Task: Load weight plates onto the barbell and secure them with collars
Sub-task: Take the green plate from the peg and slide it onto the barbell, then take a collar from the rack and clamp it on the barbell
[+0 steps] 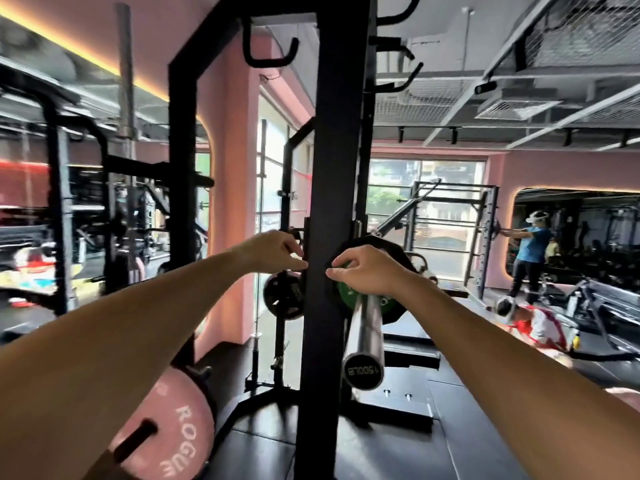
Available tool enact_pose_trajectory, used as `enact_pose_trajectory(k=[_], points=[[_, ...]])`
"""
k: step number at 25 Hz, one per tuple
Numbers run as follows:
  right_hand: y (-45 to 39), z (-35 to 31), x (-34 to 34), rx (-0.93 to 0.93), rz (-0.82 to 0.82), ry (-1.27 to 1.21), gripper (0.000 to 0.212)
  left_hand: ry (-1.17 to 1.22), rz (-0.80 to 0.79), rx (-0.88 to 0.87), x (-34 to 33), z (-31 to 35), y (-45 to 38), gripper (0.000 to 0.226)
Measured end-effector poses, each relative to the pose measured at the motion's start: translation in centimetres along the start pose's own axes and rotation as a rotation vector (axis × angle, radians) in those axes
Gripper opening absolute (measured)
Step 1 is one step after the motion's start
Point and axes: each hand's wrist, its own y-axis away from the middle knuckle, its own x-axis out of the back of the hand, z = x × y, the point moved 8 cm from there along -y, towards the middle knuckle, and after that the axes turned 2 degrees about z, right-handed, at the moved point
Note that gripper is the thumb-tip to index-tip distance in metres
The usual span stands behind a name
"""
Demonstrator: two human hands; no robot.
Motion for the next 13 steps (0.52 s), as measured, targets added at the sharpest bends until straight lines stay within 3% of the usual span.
enact_pose_trajectory(k=[7, 10, 13], points=[[1.5, -9.1, -7.1, 0.119, -0.092, -0.05, 0.026, -0.075, 0.021, 0.188, 5.6, -10.5, 8.7, 0.024], [1.5, -12.2, -10.5, 0.106, -0.154, -0.046, 0.027, -0.038, 0.032, 0.2, 8.2, -13.7, 11.8, 0.015], [1.2, -16.1, -13.5, 0.106, -0.14, -0.036, 0.032, -0.037, 0.06, 0.198, 11.3, -17.0, 15.2, 0.022]])
